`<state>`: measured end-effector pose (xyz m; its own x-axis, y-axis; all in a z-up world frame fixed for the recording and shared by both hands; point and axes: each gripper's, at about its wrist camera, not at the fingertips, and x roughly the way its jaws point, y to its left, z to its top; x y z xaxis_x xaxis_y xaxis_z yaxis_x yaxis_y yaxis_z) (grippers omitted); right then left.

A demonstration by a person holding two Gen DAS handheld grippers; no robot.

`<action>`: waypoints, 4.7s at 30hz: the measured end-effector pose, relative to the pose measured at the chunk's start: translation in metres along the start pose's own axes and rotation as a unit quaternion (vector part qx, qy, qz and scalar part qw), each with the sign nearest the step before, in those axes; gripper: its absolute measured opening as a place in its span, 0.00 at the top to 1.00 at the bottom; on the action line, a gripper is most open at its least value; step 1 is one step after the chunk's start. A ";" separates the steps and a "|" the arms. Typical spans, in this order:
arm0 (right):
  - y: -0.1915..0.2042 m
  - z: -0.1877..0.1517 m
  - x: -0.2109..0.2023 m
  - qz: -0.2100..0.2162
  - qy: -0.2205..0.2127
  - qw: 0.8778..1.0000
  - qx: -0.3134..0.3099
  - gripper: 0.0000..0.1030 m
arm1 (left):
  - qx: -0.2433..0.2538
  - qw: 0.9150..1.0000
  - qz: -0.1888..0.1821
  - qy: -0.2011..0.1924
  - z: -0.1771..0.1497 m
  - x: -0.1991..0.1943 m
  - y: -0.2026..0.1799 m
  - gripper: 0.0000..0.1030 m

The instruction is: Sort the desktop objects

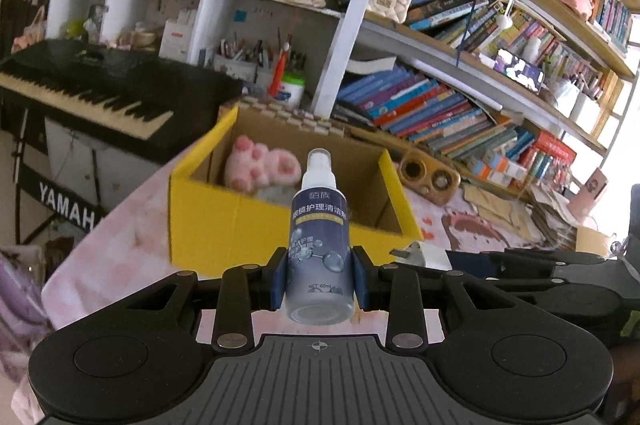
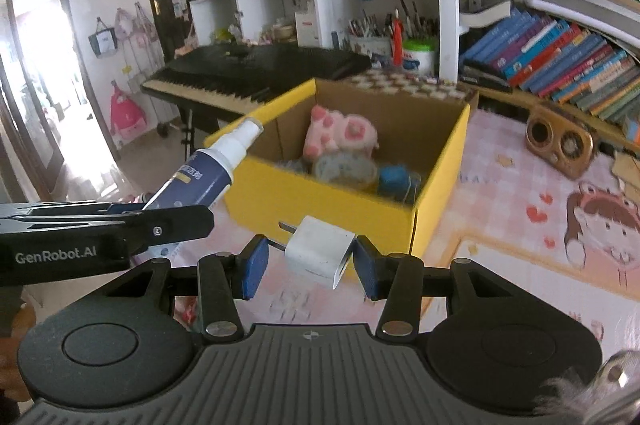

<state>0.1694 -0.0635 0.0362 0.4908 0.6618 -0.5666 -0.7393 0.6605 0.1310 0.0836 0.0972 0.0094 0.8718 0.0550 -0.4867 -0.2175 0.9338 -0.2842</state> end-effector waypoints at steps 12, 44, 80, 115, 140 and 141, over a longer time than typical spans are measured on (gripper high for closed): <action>-0.039 0.053 0.038 0.012 -0.024 0.999 -0.027 0.57 | 0.010 1.000 0.024 -0.017 0.040 0.056 -0.009 0.69; -0.060 0.065 0.173 0.047 0.171 0.913 -0.367 0.57 | 0.125 0.980 0.065 0.141 0.035 0.182 -0.006 0.68; -0.069 0.037 0.023 -0.065 -0.021 0.996 -0.063 0.37 | 0.050 0.998 0.011 -0.040 0.029 0.051 -0.022 0.00; 0.006 -0.100 -0.091 -0.195 -0.017 0.977 0.090 0.35 | 0.033 0.999 -0.022 0.010 -0.071 -0.044 -0.014 0.00; -0.006 -0.134 -0.128 -0.233 -0.009 0.959 0.160 0.34 | 0.088 0.995 -0.027 0.050 -0.087 -0.043 -0.050 0.00; -0.007 -0.134 -0.129 -0.234 -0.009 0.958 0.162 0.34 | 0.086 0.995 -0.029 0.048 -0.087 -0.044 -0.050 0.00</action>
<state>0.0495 -0.2013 -0.0005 0.7438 0.2692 -0.6118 -0.2546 0.9604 0.1131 0.0183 0.0170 -0.0266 0.8331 -0.0276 -0.5524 -0.0819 0.9816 -0.1726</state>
